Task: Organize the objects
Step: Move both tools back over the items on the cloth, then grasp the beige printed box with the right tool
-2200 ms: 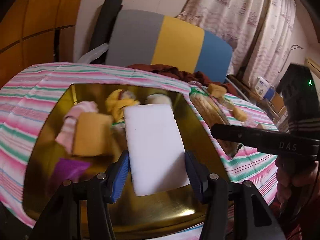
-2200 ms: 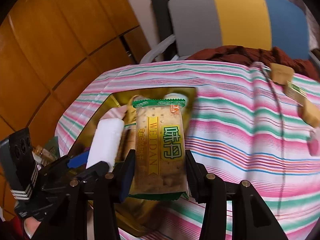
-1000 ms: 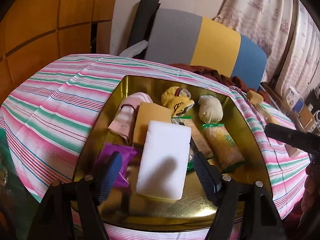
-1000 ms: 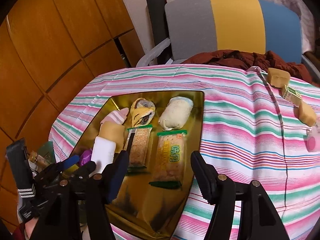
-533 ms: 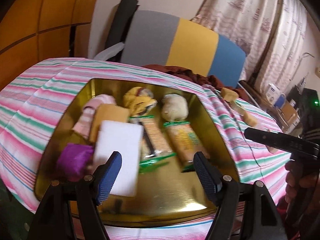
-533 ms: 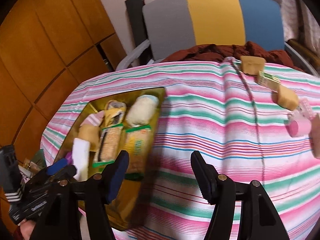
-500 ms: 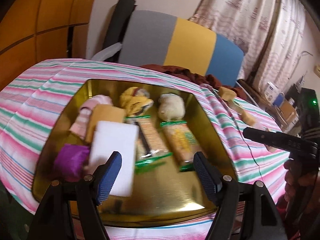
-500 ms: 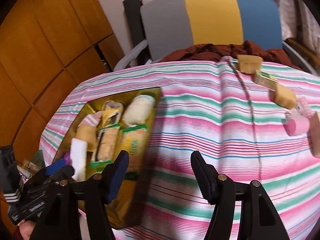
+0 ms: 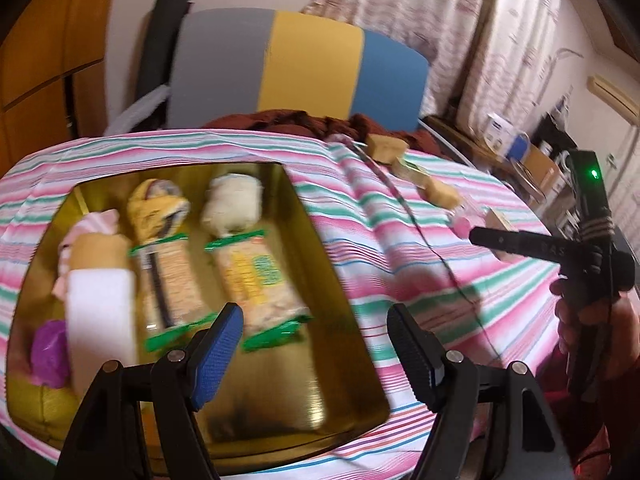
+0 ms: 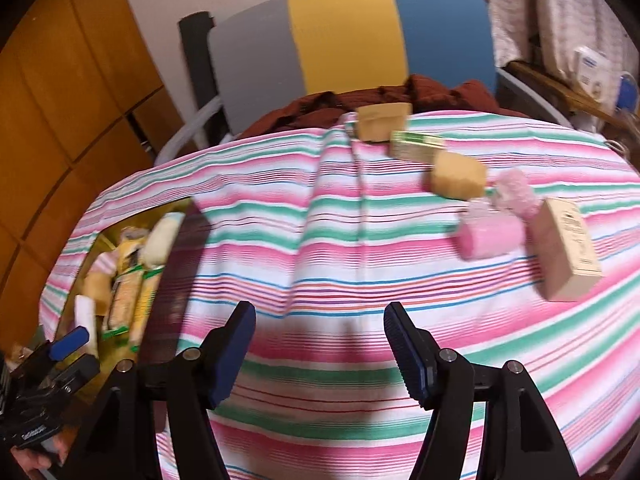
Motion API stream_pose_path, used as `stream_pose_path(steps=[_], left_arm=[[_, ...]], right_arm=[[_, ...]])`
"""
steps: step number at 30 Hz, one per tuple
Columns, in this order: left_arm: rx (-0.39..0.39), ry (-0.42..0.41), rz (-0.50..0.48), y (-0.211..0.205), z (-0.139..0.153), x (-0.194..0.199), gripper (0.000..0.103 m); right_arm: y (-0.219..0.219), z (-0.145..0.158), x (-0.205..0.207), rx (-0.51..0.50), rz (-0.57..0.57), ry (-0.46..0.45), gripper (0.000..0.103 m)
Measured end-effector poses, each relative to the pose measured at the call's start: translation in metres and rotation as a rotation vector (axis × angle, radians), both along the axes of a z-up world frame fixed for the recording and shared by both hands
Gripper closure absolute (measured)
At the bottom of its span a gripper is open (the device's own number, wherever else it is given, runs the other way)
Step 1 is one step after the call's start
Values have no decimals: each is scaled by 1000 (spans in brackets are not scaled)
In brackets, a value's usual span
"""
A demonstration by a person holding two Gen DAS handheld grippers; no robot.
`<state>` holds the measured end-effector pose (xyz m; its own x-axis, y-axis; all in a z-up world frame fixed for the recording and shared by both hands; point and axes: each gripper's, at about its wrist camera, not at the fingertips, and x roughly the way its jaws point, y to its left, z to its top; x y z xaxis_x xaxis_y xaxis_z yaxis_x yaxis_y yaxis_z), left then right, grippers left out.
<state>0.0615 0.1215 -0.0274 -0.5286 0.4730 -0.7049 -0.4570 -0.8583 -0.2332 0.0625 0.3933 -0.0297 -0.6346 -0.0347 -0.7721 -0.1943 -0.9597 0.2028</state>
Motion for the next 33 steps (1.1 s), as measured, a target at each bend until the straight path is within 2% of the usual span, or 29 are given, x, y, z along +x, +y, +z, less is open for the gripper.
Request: stream_pose_path(steps=[6, 10, 12, 18, 23, 27, 30, 32, 33], left_arm=[[-25, -8, -96, 38, 0, 5, 27], [-47, -8, -151, 59, -1, 10, 26], [-61, -22, -177, 69, -4, 11, 21], [-84, -66, -230, 92, -12, 11, 21], [-99, -90, -267, 111, -14, 7, 21], [-114, -92, -307, 133, -15, 2, 21], [-113, -103, -339, 156, -17, -5, 21], [-108, -108, -359, 171, -19, -10, 21], [-110, -105, -368, 180, -20, -13, 21]], right_arm=[[44, -1, 9, 38, -73, -24, 33], [83, 1, 15, 57, -156, -31, 23], [103, 1, 17, 61, -203, -31, 22], [168, -7, 13, 105, -329, -57, 22], [197, -22, 3, 114, -361, -62, 22], [208, -33, -7, 57, -364, -83, 23], [206, -36, -12, 76, -339, -102, 31], [204, -38, -14, 88, -328, -123, 48], [204, -40, -13, 84, -326, -129, 50]])
